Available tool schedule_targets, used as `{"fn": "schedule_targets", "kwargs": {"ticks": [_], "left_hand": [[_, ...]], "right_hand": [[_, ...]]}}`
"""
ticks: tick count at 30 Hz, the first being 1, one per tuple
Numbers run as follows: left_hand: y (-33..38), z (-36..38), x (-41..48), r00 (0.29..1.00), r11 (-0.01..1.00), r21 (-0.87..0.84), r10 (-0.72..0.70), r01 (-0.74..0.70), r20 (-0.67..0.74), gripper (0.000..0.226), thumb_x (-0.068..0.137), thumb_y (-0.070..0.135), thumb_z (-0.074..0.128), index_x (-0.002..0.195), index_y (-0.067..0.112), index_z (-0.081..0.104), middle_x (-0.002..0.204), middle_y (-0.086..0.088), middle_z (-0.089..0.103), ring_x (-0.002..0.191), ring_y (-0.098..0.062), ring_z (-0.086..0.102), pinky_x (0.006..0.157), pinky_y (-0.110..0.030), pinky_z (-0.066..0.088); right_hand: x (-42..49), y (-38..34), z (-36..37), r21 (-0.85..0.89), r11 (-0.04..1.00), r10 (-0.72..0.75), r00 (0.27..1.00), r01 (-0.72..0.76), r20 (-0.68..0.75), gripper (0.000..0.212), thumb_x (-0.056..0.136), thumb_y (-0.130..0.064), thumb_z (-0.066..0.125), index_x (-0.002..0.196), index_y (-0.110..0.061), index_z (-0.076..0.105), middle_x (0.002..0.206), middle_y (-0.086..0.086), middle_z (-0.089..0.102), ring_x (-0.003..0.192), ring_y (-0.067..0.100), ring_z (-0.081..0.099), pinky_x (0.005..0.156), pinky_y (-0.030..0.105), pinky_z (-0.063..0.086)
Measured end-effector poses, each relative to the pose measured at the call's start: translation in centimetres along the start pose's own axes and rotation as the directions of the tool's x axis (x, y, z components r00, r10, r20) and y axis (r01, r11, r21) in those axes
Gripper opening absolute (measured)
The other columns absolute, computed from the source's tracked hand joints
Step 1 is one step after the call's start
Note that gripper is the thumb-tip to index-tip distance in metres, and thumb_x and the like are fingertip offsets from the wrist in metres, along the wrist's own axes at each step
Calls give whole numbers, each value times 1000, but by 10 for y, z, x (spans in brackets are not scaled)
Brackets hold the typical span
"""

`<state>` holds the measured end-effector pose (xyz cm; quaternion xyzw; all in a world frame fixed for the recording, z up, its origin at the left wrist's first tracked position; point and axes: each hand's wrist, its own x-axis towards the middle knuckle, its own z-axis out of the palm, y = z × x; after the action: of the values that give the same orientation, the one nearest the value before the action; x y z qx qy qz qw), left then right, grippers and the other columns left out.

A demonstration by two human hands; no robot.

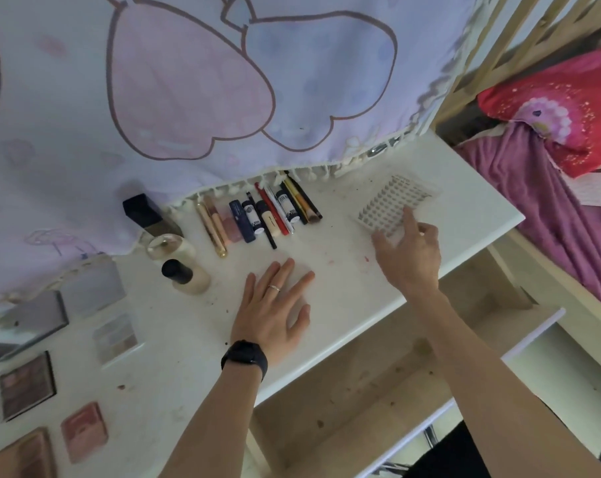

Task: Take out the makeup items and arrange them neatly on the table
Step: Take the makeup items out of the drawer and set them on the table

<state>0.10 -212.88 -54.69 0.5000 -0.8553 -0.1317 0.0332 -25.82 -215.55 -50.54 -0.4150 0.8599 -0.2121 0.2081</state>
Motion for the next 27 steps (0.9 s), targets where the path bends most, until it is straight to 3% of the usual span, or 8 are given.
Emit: {"fn": "schedule_targets", "kwargs": {"ticks": [4,13,19,21,23,25,27], "left_hand": [[0,2,0,1000,1000,-6,-4,4,-1,58,97,49,34,154,46,24,166,7,16,153,-19,11,123,-51,9],[0,1,0,1000,1000,-8,-3,3,-6,59,96,49,36,154,46,25,166,8,15,153,-18,13,123,-49,7],[0,0,0,1000,1000,2,-2,2,-9,59,96,49,35,154,46,25,166,8,16,153,-18,14,123,-48,8],[0,0,0,1000,1000,-1,1,-1,-12,58,96,49,35,154,45,26,165,7,17,153,-18,14,123,-49,9],[0,0,0,1000,1000,16,2,-2,-2,58,97,50,32,154,46,23,166,8,14,153,-17,11,123,-48,7],[0,0,0,1000,999,32,-12,12,16,58,97,52,27,154,48,18,166,9,8,154,-16,6,124,-47,3],[1,0,1,999,999,45,-30,29,36,58,97,54,21,154,50,13,167,9,5,154,-15,1,124,-46,-1]], "right_hand": [[4,4,7,-184,982,-46,998,52,38,76,96,-54,52,159,-26,20,147,14,29,132,34,36,102,47,45],[28,-4,11,-179,984,-15,1000,13,-8,70,96,-61,49,155,-30,26,140,7,32,122,32,45,93,47,48],[39,-5,7,-214,977,-12,999,20,37,75,94,-64,50,156,-35,21,137,5,31,119,31,48,85,42,47],[34,-3,0,-161,987,-11,997,24,83,80,93,-63,54,158,-35,17,144,5,30,124,31,47,91,44,49],[17,2,-10,14,1000,3,996,-4,92,81,94,-59,58,159,-35,18,149,4,34,123,26,51,92,40,50],[-14,17,-20,243,969,39,999,-44,26,74,94,-53,61,157,-33,27,145,-1,44,112,15,58,84,33,49],[-59,43,-27,365,930,85,991,-43,-100,65,92,-52,62,149,-35,37,137,-8,49,113,13,58,86,33,50]]}}
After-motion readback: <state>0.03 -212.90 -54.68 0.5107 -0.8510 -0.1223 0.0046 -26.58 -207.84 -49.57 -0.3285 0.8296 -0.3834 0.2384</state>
